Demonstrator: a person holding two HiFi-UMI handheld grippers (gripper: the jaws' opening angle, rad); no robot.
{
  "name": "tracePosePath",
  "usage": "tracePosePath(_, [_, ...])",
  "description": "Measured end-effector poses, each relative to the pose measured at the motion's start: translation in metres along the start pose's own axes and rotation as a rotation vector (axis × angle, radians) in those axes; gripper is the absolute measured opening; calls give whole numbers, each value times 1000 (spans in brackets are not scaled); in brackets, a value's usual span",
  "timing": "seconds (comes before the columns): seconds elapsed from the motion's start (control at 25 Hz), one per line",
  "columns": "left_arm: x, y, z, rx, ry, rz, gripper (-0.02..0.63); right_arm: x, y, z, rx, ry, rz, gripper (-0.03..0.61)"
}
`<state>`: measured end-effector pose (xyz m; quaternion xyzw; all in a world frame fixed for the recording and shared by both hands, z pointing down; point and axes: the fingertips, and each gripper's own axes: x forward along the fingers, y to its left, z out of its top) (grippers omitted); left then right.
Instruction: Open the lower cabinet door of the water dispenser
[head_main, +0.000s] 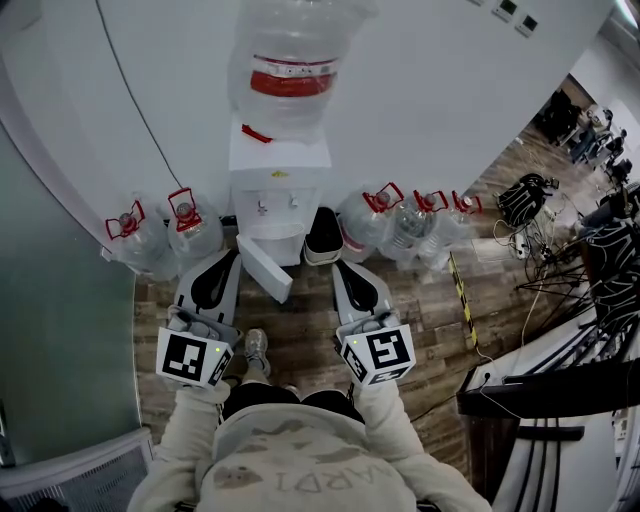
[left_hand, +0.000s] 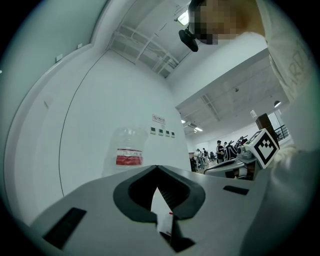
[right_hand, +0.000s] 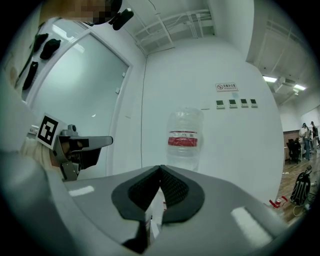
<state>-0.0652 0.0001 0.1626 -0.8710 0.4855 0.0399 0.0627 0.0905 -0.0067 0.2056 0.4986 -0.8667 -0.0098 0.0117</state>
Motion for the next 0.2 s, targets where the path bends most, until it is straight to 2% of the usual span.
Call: tracePosePath(0.2, [-2, -2, 1, 1, 3, 5, 0, -2, 2, 1, -7, -2, 5, 9])
